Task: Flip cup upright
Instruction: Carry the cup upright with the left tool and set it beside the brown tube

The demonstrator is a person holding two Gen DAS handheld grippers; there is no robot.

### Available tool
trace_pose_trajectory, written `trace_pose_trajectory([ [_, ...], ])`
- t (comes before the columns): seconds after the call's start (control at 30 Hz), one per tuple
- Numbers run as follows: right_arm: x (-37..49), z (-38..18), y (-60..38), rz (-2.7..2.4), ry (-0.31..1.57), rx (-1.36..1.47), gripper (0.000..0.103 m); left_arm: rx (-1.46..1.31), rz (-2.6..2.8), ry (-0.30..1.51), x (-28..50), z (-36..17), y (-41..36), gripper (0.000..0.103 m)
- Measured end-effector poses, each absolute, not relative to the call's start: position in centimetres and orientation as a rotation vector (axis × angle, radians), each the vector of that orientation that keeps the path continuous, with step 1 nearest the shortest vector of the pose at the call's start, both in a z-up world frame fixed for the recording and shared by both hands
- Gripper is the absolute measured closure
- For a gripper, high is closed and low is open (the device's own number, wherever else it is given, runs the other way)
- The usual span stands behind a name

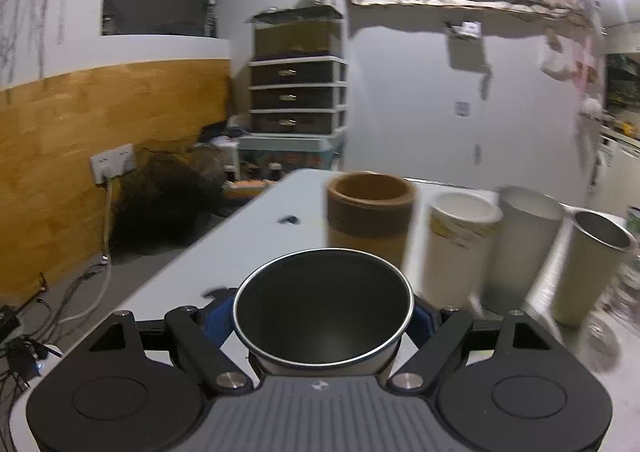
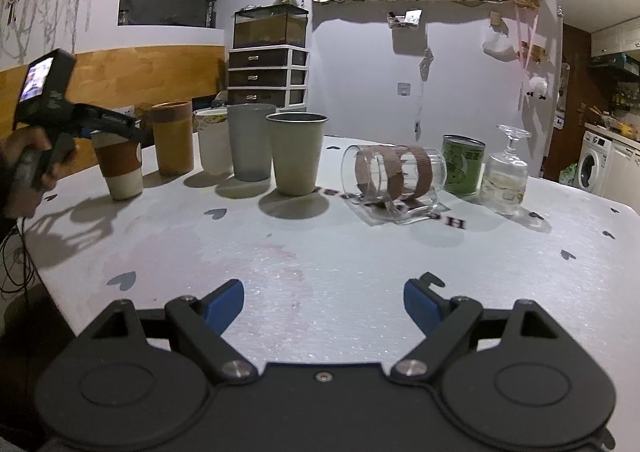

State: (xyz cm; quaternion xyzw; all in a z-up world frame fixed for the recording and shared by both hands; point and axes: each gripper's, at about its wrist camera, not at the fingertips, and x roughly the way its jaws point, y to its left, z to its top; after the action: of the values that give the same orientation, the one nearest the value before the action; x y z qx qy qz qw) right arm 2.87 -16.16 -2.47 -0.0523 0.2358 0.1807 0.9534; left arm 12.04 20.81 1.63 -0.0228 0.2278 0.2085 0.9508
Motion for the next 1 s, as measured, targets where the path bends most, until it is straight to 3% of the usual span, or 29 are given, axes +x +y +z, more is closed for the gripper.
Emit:
trace_pose_trajectory([
  [0.27, 2.8, -2.5, -15.5, 0.382, 0.481, -0.107, 0.015, -0.067, 0.436, 0.471, 12.6, 1.8, 21.8, 0.018],
  [0.33, 2.9, -2.5, -15.5, 0.385, 0.481, -0.108, 0.015, -0.075, 0.432, 0.498, 12.9, 1.7, 21.7, 0.003],
  [0.37, 2.8, -2.5, -15.5, 0.384, 0.481, -0.107, 0.015, -0.086, 0.426, 0.509, 12.8, 1.8, 21.7, 0.0],
  [0.67, 2.8, -0.9, -16.1, 0.381, 0.425, -0.061, 0.015, -0.128, 0.447, 0.472, 8.9, 3.4, 20.1, 0.0],
  [1.0, 4.2, 1.5, -14.6, 0.405, 0.379, -0.027, 0.012, -0.072, 0.318, 0.427, 2.0, 5.2, 11.8, 0.0],
])
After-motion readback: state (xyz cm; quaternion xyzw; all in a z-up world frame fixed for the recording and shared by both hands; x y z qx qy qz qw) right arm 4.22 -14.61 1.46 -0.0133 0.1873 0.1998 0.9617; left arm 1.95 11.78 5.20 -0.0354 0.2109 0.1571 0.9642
